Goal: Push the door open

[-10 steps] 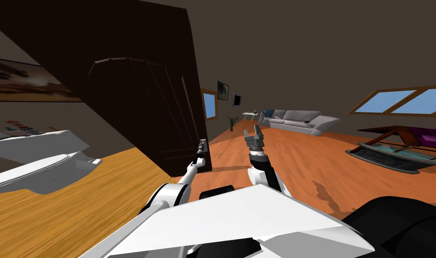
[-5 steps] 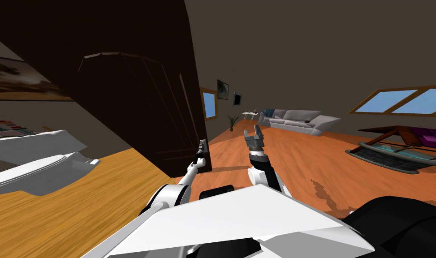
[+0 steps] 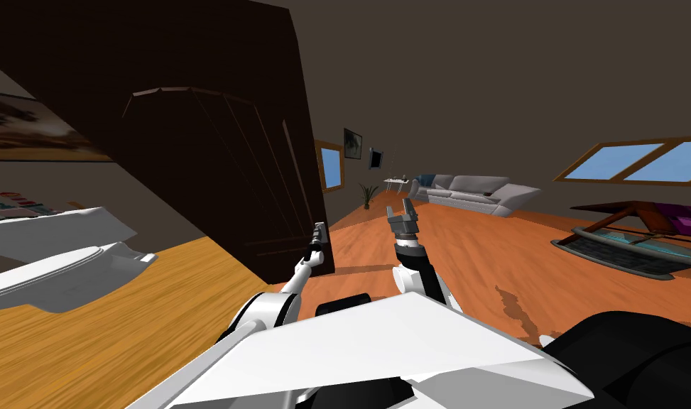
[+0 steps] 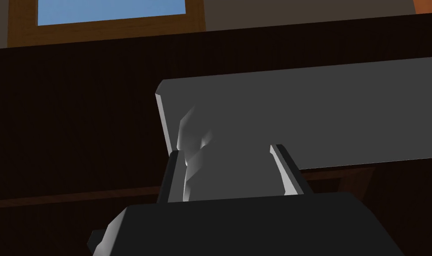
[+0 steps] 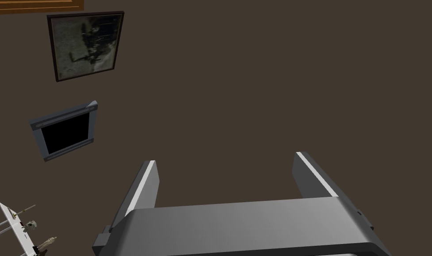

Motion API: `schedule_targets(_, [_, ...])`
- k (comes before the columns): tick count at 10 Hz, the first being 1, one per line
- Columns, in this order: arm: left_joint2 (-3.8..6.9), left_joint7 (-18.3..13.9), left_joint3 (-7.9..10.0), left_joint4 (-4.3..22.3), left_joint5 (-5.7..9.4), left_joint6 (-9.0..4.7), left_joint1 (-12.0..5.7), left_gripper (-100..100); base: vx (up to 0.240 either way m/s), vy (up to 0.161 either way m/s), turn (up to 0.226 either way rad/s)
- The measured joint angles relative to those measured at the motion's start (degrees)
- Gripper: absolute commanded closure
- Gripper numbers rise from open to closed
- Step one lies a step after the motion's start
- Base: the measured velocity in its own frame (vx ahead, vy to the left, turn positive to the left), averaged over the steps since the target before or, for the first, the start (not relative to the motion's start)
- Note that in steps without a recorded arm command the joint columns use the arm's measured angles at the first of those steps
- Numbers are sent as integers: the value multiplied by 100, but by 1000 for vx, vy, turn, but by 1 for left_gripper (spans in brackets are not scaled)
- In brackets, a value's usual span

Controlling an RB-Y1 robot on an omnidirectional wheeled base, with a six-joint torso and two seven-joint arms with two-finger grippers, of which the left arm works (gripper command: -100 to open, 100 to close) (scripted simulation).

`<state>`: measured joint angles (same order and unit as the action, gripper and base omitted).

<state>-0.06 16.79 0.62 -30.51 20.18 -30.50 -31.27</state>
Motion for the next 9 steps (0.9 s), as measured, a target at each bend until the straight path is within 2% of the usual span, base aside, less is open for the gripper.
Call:
schedule_targets(1, [73, -38, 29, 176, 25, -84, -87, 100, 114, -65, 29])
schedule_targets(2, [103, -41, 64, 238, 41, -140, -135, 100, 70, -19, -11])
schedule_targets(4, [106, 31, 89, -27, 42, -43, -44, 100, 78, -37, 12])
schedule_targets(6, [136, 88, 176, 98, 91, -99, -52, 100, 118, -104, 67])
schedule_targets(7, [161, 108, 214, 40, 111, -73, -31, 100, 146, -66, 42])
schedule_targets(8, [182, 137, 259, -91, 137, 11, 40, 100, 179, -115, 54])
schedule_targets(9, [215, 142, 297, -83, 160, 32, 31, 100, 160, -119, 85])
